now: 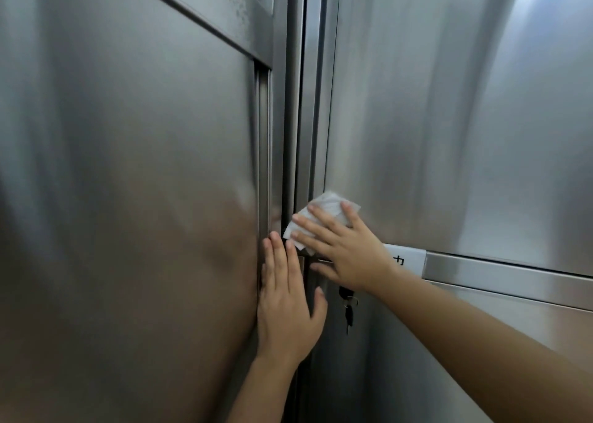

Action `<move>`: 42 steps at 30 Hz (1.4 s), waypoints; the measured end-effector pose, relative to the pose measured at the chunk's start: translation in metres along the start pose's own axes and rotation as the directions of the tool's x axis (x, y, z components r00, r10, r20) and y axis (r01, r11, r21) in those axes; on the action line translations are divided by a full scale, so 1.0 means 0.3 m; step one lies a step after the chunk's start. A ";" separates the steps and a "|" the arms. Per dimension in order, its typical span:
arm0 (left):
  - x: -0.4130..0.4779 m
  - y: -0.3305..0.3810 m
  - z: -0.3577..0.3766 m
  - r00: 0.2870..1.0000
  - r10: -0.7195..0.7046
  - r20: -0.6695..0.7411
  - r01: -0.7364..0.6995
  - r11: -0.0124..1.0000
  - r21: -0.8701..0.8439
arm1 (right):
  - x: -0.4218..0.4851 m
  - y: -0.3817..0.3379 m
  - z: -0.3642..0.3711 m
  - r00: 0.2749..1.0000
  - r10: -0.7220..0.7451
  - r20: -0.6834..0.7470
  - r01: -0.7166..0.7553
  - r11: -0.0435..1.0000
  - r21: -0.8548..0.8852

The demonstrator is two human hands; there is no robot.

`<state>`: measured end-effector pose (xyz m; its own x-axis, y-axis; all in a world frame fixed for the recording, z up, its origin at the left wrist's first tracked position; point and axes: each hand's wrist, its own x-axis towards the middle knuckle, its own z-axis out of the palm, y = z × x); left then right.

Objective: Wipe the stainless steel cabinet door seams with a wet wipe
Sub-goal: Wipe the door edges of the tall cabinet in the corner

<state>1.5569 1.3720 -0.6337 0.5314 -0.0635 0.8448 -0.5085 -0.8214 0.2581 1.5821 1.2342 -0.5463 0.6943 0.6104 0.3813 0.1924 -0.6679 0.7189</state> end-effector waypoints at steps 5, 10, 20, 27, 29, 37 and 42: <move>-0.002 -0.007 0.009 1.000 -0.003 0.022 0.001 0.997 0.074 | 0.052 0.072 -0.050 0.986 0.139 -0.091 -0.134 0.989 0.054; -0.003 -0.013 0.018 0.999 -0.007 0.038 0.003 0.995 0.102 | 0.028 0.017 -0.014 0.976 0.168 -0.136 -0.158 0.984 0.081; -0.004 -0.010 0.015 0.999 -0.011 0.033 0.008 0.997 0.080 | 0.006 0.047 -0.017 0.994 0.036 -0.103 -0.040 0.998 -0.041; -0.004 -0.009 0.012 0.999 -0.015 0.031 0.012 0.997 0.082 | 0.027 0.018 -0.011 0.983 0.150 -0.109 -0.144 0.988 0.060; -0.005 -0.010 0.012 0.999 -0.015 0.028 0.014 0.998 0.063 | -0.013 -0.034 0.023 0.992 0.111 -0.068 -0.107 0.993 0.055; -0.003 -0.006 0.004 0.997 -0.019 0.071 0.015 0.998 0.061 | -0.006 0.016 -0.010 0.993 0.103 -0.052 -0.101 0.994 0.043; -0.003 -0.004 -0.007 0.996 -0.014 0.090 0.006 0.996 0.084 | -0.031 0.013 -0.017 0.976 0.204 -0.080 -0.197 0.976 0.092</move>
<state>1.5556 1.3744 -0.6337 0.5973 -0.1029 0.7954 -0.4464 -0.8666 0.2230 1.5729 1.2281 -0.5443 0.6611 0.4933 0.5654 0.1152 -0.8113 0.5732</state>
